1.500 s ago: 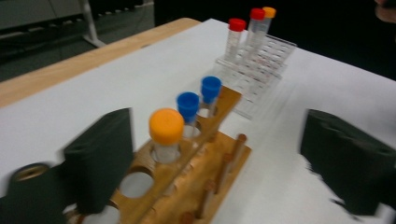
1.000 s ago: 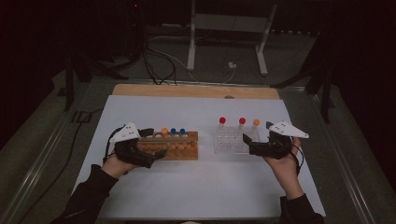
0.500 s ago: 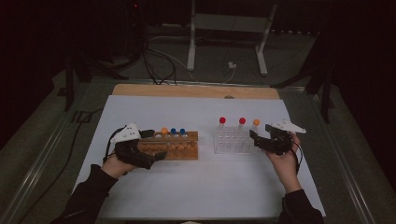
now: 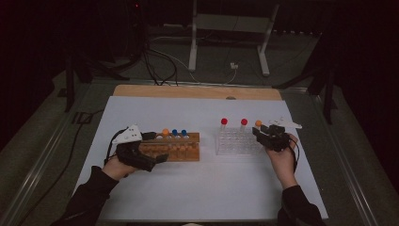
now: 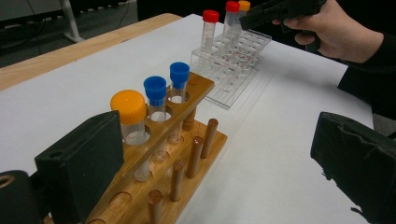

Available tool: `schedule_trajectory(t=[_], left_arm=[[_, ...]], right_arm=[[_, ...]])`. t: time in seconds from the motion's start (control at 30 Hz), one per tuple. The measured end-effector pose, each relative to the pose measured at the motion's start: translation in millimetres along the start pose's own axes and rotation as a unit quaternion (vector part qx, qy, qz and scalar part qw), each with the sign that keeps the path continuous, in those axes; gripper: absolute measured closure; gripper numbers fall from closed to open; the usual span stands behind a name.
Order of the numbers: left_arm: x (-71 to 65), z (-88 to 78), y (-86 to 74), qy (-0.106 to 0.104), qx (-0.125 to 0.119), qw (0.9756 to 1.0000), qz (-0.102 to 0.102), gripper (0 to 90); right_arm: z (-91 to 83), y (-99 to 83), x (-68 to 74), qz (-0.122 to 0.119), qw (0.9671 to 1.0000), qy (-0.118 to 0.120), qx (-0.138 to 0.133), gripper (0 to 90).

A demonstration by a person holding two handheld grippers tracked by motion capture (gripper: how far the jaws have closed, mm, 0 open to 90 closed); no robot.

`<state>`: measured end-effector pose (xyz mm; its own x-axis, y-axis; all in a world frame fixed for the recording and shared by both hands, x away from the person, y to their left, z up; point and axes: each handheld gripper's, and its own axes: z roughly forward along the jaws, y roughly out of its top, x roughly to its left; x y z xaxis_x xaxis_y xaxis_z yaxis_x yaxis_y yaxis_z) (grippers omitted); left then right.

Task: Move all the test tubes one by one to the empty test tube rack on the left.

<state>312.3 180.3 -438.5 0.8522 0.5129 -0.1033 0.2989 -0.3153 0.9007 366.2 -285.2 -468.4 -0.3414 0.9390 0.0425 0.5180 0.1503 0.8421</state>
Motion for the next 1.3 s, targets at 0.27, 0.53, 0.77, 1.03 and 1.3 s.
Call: schedule_trajectory(t=[0.27,0.53,0.77,1.03,1.3], left_arm=[[0.5,-1.4,0.2,0.002,-0.004,1.0000,0.000,3.5],[1.0,-1.3,0.2,-0.004,-0.001,1.0000,-0.005,3.5],[0.7,-1.7,0.7,-0.005,-0.001,1.0000,-0.004,3.5],[0.2,-2.1,1.0,-0.003,-0.002,1.0000,-0.002,3.5],[0.1,-2.4,1.3,-0.004,-0.003,1.0000,-0.001,3.5]], right_arm=[[3.2,2.2,2.7,-0.010,0.9999,-0.007,0.004,73.8],[-6.2,6.7,3.6,-0.015,0.9997,-0.006,-0.016,74.2],[-9.8,8.5,5.1,-0.022,0.9995,-0.010,-0.019,74.2],[-22.2,14.7,6.4,-0.026,0.9987,-0.013,-0.043,74.2],[-39.3,23.4,11.5,-0.037,0.9967,-0.017,-0.071,74.2]])
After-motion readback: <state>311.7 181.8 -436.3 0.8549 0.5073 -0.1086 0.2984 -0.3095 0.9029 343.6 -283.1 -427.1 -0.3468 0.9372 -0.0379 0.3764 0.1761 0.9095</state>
